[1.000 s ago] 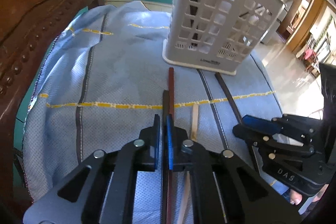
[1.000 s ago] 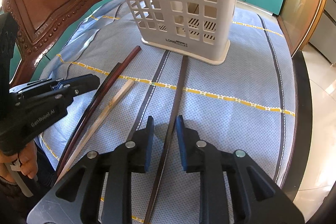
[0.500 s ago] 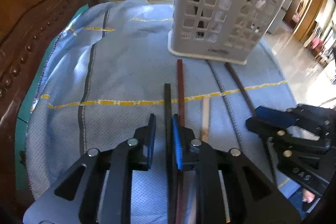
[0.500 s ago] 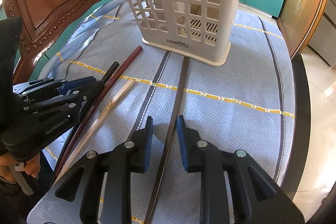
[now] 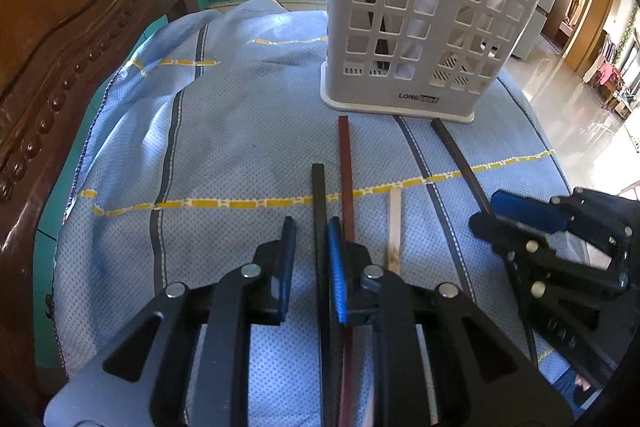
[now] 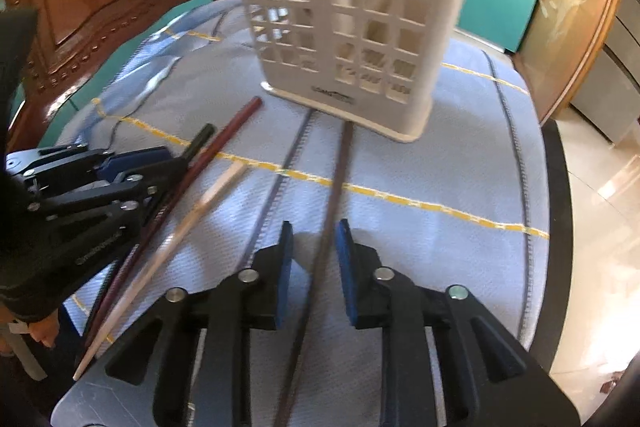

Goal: Organize utensils
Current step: 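Grasp a dark brown chopstick with the left gripper while the right gripper grasps a dark chopstick, then lift both held chopsticks and lower them into the white caddy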

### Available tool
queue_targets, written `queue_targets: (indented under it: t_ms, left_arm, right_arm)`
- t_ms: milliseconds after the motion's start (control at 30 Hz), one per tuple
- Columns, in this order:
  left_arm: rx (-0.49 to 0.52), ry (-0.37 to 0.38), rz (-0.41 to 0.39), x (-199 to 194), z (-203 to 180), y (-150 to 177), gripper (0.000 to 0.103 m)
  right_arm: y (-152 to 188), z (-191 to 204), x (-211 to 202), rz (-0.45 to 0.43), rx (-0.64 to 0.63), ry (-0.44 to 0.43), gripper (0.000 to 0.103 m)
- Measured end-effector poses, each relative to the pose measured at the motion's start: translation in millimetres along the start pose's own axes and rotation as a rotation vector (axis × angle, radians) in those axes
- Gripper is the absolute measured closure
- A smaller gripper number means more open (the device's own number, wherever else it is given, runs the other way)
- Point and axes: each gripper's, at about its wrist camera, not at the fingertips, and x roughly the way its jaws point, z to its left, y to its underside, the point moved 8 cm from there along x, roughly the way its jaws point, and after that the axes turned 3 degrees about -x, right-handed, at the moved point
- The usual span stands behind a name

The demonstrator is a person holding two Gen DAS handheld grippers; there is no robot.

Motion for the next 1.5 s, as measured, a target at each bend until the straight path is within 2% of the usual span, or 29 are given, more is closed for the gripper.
queue_targets:
  t_ms: [33, 133, 233, 300, 367, 467, 567, 633, 700, 733, 767, 833, 900, 967, 1133, 1333, 1500]
  left_arm:
    - [0.001, -0.002, 0.001, 1, 0, 0, 0.085]
    - [-0.015, 0.0, 0.003, 0, 2, 0, 0.092]
    - [-0.035, 0.022, 0.012, -1, 5, 0, 0.093]
    - [-0.038, 0.025, 0.015, 0, 5, 0, 0.093]
    - [-0.034, 0.022, 0.015, 0, 4, 1, 0.093]
    - [-0.029, 0.018, 0.014, 1, 2, 0, 0.089]
    - [-0.02, 0.004, 0.011, 3, -3, -2, 0.085]
    - [-0.012, -0.011, 0.006, 6, -6, -5, 0.084]
    - [-0.014, -0.017, 0.003, 6, -7, -7, 0.084]
    - [-0.013, -0.019, 0.003, 5, -7, -8, 0.085]
    - [-0.014, -0.022, 0.002, 5, -8, -8, 0.086]
    - [-0.014, -0.028, -0.004, 4, -6, -8, 0.095]
    - [-0.027, -0.013, -0.007, 2, -4, -8, 0.096]
    - [-0.031, -0.011, -0.023, -4, -2, -8, 0.096]
    - [-0.04, 0.027, -0.114, -39, 2, -20, 0.096]
    - [0.007, 0.109, -0.281, -119, -10, -35, 0.096]
    - [0.042, 0.142, -0.428, -187, -21, -61, 0.096]
  right_arm:
    - [0, 2, 0, -0.002, -0.003, -0.008, 0.094]
    - [0, 7, 0, 0.018, 0.001, -0.069, 0.096]
    - [4, 10, -2, 0.057, -0.025, -0.113, 0.096]
    - [2, 9, -4, 0.046, -0.023, -0.112, 0.089]
    - [2, 10, -2, 0.036, -0.023, -0.107, 0.075]
    - [-2, 15, 1, 0.013, -0.043, -0.08, 0.07]
    - [-9, 20, 7, -0.009, -0.081, -0.007, 0.07]
    - [-15, 20, 12, -0.019, -0.068, 0.002, 0.07]
    - [-18, 20, 13, -0.016, -0.062, -0.004, 0.081]
    - [-19, 19, 14, -0.012, -0.051, -0.018, 0.096]
    - [-22, 20, 17, -0.007, -0.039, -0.032, 0.096]
    - [-22, 20, 17, -0.007, -0.028, -0.055, 0.097]
    - [-23, 19, 15, -0.017, -0.015, -0.068, 0.097]
    - [-24, 16, 4, -0.048, -0.001, -0.081, 0.097]
    - [-42, 5, -56, -0.233, 0.023, -0.129, 0.097]
    - [-55, -8, -146, -0.46, 0.028, -0.193, 0.097]
    - [-74, -30, -205, -0.584, 0.072, -0.211, 0.096]
